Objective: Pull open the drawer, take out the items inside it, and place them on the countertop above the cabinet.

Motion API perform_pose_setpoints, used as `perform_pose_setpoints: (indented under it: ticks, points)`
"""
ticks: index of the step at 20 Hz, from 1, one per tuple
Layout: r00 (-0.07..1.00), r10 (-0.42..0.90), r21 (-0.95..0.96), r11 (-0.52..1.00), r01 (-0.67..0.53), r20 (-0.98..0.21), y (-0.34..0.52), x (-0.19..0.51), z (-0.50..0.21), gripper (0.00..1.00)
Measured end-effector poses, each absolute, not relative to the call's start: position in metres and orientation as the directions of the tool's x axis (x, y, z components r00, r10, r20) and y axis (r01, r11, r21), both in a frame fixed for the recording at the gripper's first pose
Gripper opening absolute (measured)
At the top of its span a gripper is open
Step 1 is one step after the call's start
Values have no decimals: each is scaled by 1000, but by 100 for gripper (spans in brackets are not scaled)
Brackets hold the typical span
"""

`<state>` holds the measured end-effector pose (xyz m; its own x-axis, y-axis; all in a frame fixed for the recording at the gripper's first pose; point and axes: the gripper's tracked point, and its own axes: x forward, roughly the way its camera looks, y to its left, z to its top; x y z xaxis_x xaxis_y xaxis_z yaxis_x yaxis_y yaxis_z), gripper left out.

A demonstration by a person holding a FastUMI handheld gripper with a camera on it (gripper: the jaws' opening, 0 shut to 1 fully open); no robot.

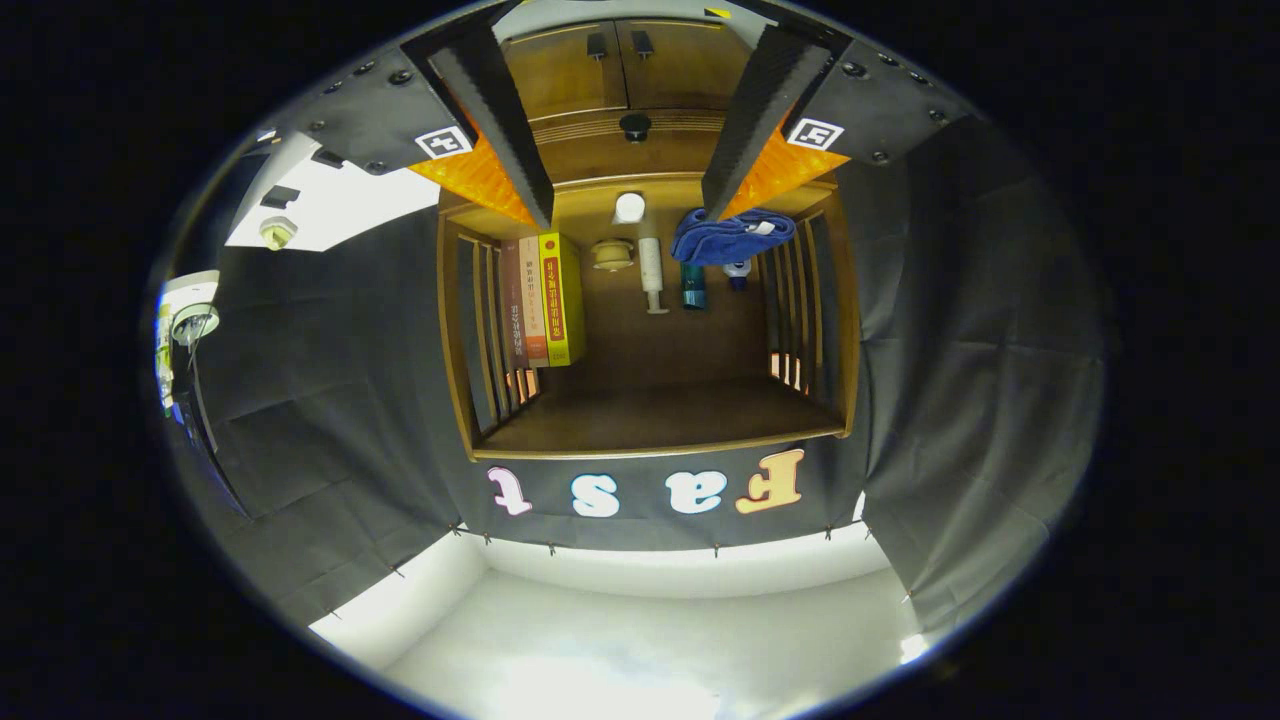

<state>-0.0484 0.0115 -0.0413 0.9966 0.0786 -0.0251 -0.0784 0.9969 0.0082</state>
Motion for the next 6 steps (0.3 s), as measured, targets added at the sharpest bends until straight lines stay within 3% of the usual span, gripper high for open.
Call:
perform_pose_setpoints:
  ticks: [6]
  points:
    - [996, 70, 22, 997, -69, -63, 5, -47, -55, 98]
